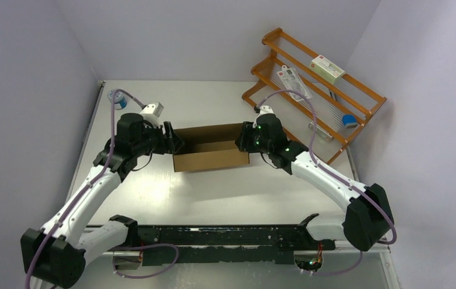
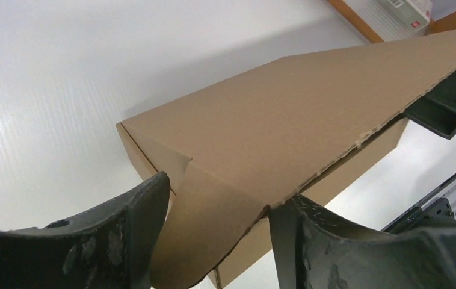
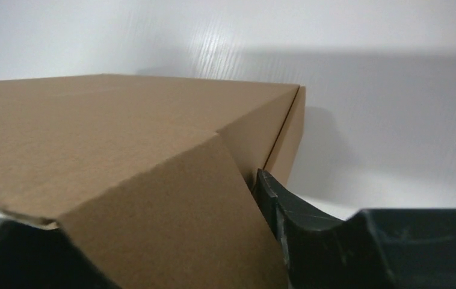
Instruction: Fold the paper box
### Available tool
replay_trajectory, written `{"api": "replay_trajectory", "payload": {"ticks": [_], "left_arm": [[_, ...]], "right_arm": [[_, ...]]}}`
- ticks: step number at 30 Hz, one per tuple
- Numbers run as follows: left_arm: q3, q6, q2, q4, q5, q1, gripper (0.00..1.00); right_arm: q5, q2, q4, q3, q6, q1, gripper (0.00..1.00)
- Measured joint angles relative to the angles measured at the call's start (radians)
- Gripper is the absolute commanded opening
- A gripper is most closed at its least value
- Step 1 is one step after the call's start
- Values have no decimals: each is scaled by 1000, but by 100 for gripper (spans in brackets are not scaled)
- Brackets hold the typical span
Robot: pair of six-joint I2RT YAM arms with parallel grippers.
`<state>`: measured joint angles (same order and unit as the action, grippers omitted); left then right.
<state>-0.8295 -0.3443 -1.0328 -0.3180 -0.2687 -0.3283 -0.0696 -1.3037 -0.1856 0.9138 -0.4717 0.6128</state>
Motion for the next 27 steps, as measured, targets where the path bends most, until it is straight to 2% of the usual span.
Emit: {"api": "replay_trajectory", "payload": {"ticks": [9, 19, 24, 27], "left_arm": [[38, 12, 219, -89, 3, -1, 81], [34, -18, 505, -282, 64, -1, 88], [5, -24, 566, -368, 123, -2, 89], [-2, -30, 580, -388, 148, -2, 88]], "right_arm": [[138, 146, -15, -82, 37, 0, 65], [242, 331, -188, -90, 103, 0, 88], [218, 458, -288, -77, 134, 0, 95], [215, 502, -317, -67, 144, 0, 96]]}}
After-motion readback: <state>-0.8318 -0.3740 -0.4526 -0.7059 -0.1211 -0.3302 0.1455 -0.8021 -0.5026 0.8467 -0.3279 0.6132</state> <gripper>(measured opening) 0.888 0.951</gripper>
